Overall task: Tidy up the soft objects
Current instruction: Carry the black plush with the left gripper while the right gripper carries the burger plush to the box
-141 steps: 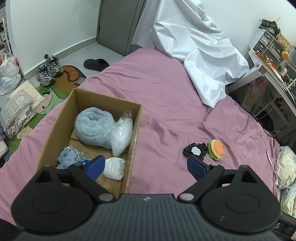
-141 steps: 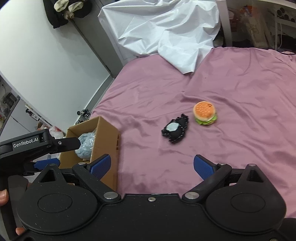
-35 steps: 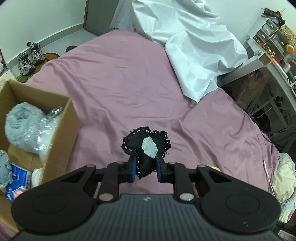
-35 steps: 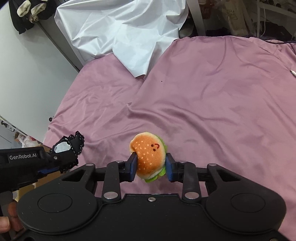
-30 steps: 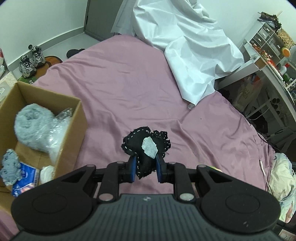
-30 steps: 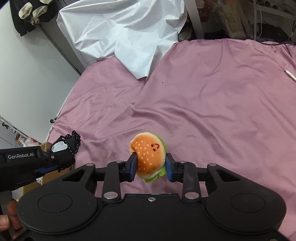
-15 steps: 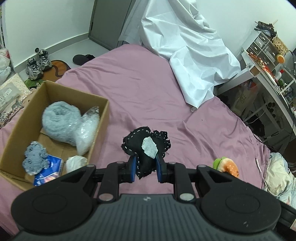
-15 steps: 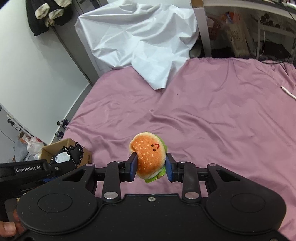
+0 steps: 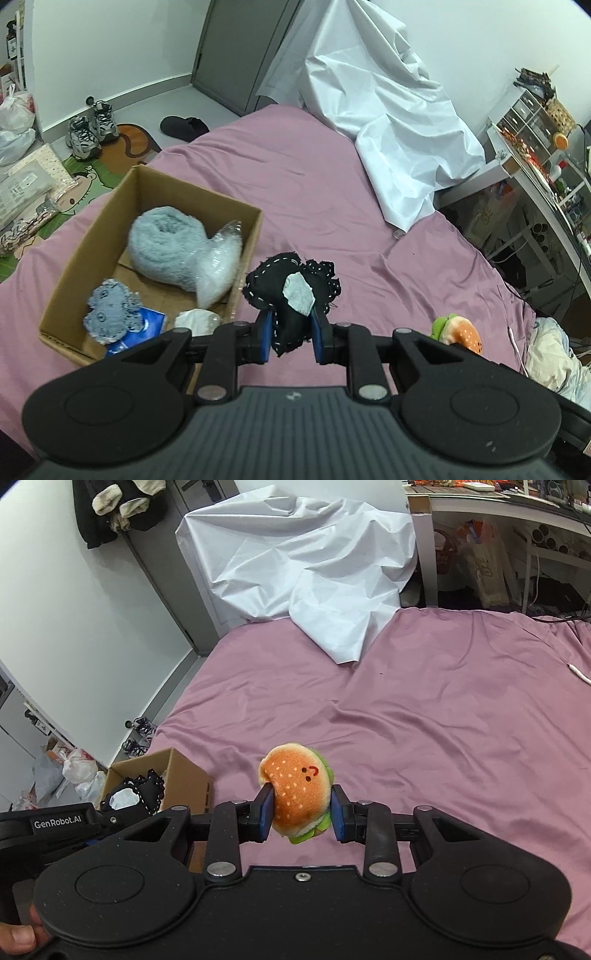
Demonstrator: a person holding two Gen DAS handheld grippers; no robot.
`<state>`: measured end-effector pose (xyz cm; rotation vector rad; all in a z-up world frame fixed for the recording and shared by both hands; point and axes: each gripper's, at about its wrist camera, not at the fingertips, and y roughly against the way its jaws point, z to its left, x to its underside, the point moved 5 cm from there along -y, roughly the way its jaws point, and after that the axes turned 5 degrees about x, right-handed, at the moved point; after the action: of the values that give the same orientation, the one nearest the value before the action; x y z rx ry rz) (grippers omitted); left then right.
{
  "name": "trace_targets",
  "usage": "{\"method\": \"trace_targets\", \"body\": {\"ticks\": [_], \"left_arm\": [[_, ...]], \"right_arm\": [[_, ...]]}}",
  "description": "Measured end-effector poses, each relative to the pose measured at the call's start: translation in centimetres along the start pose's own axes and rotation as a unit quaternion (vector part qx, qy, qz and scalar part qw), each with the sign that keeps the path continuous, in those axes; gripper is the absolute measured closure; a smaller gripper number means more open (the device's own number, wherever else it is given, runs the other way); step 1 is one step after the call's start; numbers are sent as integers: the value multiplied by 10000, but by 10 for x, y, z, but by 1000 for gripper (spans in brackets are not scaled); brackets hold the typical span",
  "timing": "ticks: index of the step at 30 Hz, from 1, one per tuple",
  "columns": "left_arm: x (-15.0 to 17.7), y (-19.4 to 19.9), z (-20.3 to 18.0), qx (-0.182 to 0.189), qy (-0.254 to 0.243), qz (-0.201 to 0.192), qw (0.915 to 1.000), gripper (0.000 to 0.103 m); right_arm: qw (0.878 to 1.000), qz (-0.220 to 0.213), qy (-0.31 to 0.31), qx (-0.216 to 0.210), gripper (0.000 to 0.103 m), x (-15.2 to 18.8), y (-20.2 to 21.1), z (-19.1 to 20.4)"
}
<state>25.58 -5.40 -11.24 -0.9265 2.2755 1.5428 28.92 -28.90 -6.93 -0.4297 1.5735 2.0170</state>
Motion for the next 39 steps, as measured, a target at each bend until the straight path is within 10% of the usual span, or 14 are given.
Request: {"method": "trace_targets", "body": {"ticks": [39], "left_arm": [[-26, 18, 122, -296, 742, -144, 9967, 83]], "right_arm": [[9939, 364, 834, -619, 72, 25, -20, 145]]}}
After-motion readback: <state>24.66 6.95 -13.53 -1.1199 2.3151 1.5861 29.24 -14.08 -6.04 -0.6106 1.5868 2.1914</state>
